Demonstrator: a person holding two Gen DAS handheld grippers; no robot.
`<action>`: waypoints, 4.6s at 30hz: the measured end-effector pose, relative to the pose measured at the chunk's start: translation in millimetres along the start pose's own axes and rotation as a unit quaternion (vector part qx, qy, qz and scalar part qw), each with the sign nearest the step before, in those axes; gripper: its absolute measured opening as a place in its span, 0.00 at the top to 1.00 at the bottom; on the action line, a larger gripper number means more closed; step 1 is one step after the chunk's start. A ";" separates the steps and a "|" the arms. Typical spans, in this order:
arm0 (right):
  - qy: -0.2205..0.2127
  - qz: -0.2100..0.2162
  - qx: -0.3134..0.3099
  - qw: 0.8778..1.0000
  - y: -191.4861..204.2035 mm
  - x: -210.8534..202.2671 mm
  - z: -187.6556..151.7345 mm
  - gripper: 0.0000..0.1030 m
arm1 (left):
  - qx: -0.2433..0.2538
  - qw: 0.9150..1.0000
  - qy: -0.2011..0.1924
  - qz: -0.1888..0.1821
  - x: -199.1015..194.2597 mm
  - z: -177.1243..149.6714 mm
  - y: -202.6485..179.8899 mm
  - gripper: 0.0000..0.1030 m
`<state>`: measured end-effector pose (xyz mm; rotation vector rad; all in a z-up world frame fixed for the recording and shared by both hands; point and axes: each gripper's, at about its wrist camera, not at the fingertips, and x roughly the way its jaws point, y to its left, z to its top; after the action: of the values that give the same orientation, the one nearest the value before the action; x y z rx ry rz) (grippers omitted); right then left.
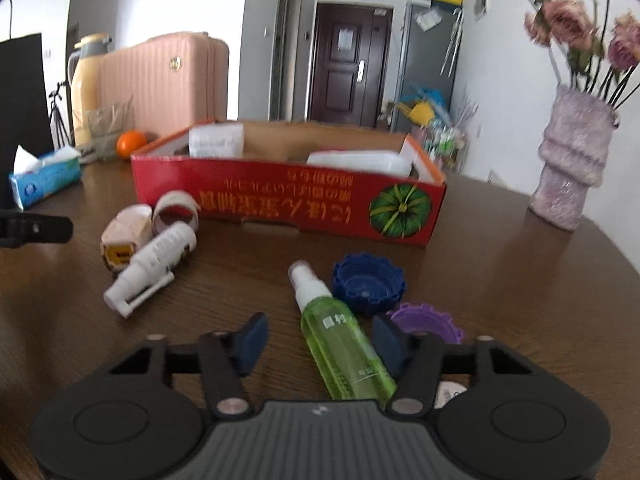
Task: Organize rigid objects
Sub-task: 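Move the right tool to the green spray bottle and close on it, then grasp the square white container with the left tool while the right tool holds the spray bottle, then carry the white cube and green spray bottle over the red box with both tools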
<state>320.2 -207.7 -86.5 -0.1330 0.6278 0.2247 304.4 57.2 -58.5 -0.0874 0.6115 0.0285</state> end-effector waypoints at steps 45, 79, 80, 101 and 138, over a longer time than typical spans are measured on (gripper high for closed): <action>-0.093 0.033 0.104 0.990 0.0 -23.7 -5.6 0.70 | 0.037 0.998 0.036 0.044 69.4 20.1 -44.1 0.00; -0.101 0.039 0.101 0.989 1.6 -28.6 -6.5 0.70 | 0.049 0.998 0.038 0.030 52.2 -0.4 -42.3 0.62; -0.102 0.040 0.101 0.989 1.8 -28.8 -6.4 0.70 | 0.048 0.998 0.032 0.030 48.4 -0.5 -41.3 0.62; -0.135 0.047 0.084 0.986 9.3 -44.7 -5.0 0.71 | 0.030 0.998 -0.052 0.012 -21.1 6.4 -37.2 0.62; -0.210 0.069 0.090 0.971 9.6 -40.7 79.8 0.71 | 0.015 0.996 -0.083 -0.021 5.0 77.7 -69.1 0.61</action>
<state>331.0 -190.0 1.2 0.1317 0.2332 0.3177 356.7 -4.6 7.0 -0.0683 0.4431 -0.0149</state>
